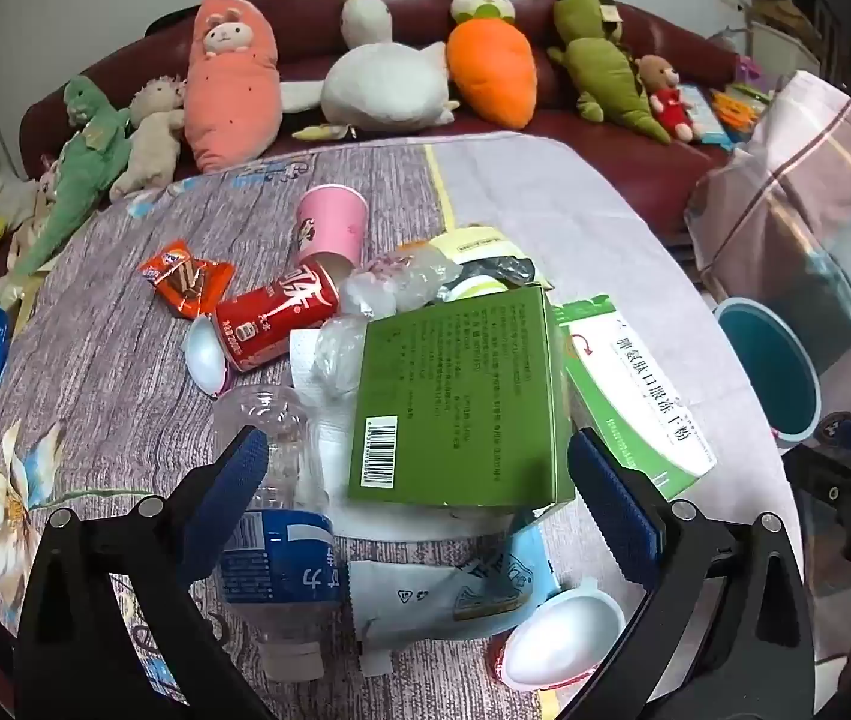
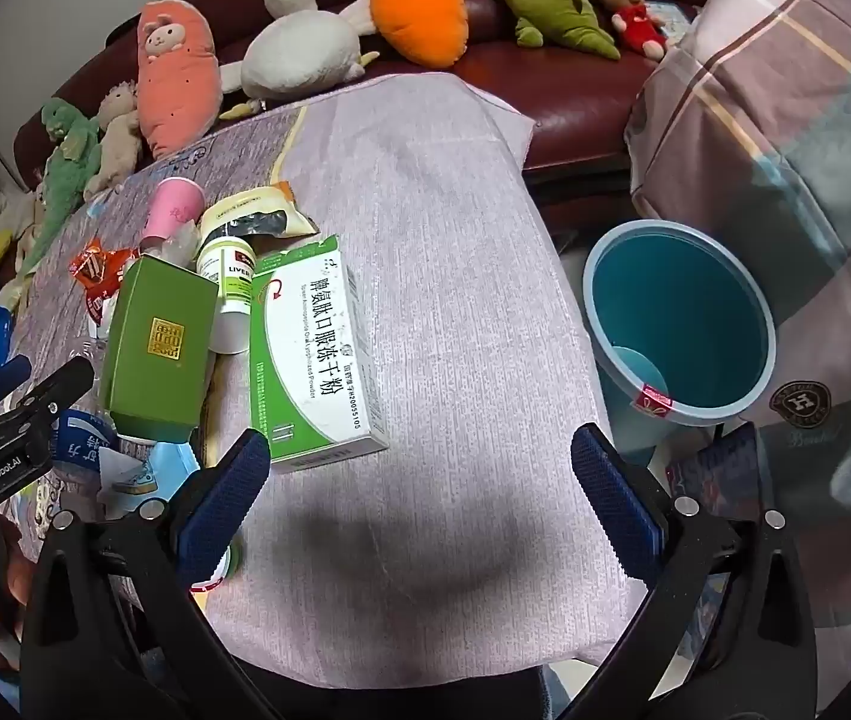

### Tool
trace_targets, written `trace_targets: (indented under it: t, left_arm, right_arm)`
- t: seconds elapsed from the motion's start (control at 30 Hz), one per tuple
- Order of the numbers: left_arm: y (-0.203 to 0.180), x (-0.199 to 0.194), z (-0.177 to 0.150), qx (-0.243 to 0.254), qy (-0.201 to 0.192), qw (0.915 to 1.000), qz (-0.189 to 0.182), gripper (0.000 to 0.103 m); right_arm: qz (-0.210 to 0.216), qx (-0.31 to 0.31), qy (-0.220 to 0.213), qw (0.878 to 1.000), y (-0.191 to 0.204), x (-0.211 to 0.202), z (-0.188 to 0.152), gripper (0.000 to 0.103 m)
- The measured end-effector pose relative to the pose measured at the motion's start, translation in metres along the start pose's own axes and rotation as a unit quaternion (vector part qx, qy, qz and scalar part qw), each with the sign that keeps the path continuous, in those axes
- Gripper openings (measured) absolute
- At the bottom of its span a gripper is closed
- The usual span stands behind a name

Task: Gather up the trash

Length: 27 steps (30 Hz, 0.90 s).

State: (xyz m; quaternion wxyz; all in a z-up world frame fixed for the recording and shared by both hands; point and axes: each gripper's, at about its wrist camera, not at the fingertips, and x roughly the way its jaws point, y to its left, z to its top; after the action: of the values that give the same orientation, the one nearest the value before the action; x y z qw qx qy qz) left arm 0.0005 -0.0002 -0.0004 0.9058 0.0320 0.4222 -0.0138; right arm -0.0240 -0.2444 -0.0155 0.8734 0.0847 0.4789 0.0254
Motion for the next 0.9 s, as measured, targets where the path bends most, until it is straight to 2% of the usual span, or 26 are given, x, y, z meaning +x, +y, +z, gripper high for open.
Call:
trace_targets:
  t: [0.9]
  left_arm:
    - [-0.007,0.005,-0.005,-0.002,0.008,0.9999,-0.007,0.1]
  right_arm:
    - [-0.004,0.009,0.0,1.0,-0.011,-0.003,-0.005,0.097]
